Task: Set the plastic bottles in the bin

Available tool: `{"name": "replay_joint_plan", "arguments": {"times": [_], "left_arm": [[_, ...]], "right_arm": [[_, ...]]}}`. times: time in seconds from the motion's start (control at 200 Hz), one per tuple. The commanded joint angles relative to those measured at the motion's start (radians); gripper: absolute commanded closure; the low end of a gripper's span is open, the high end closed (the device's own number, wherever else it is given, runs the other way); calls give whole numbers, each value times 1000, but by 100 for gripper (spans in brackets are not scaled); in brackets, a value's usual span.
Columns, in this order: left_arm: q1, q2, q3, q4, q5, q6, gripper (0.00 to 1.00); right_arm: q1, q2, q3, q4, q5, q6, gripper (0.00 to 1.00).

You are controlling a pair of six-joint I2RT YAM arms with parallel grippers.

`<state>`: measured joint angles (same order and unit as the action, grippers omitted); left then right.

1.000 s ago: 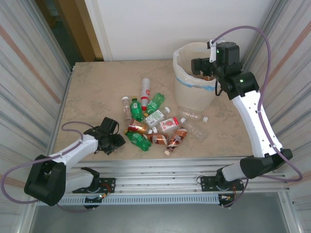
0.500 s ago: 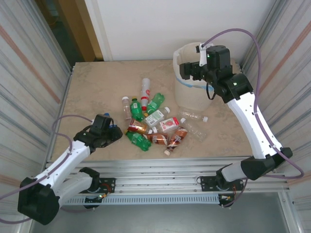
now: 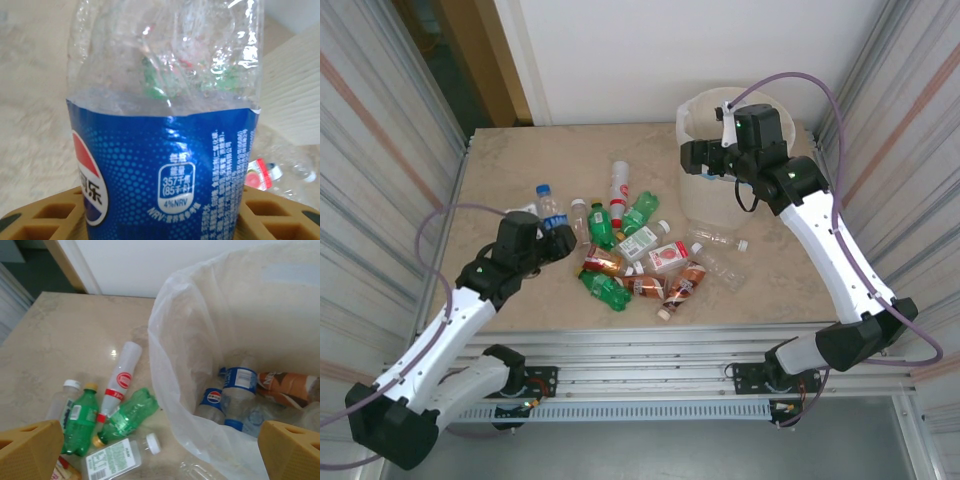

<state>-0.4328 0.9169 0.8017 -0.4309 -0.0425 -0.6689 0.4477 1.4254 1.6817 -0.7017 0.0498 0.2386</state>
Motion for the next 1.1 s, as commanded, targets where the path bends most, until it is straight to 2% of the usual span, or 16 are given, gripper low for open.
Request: {"name": "replay_joint_plan", "arguments": {"times": [0.0,0.331,0.711,0.907,1.097], "left_arm": [[-16,45,73,139,30,89,67],[-66,181,198,300,98,169,68],[-121,318,281,456,263,198,68],[-169,371,344,476,317,216,68],[-209,386,368,503,364,246,67]], "right_arm": [[6,-34,-19,37,-63,66,2],[8,-9,-23,104,-246,139,2],[30,25,-26,206,-486,221,2],[91,52,-9,250,-479,200,4],[117,95,29,241,-461,182,13]]}}
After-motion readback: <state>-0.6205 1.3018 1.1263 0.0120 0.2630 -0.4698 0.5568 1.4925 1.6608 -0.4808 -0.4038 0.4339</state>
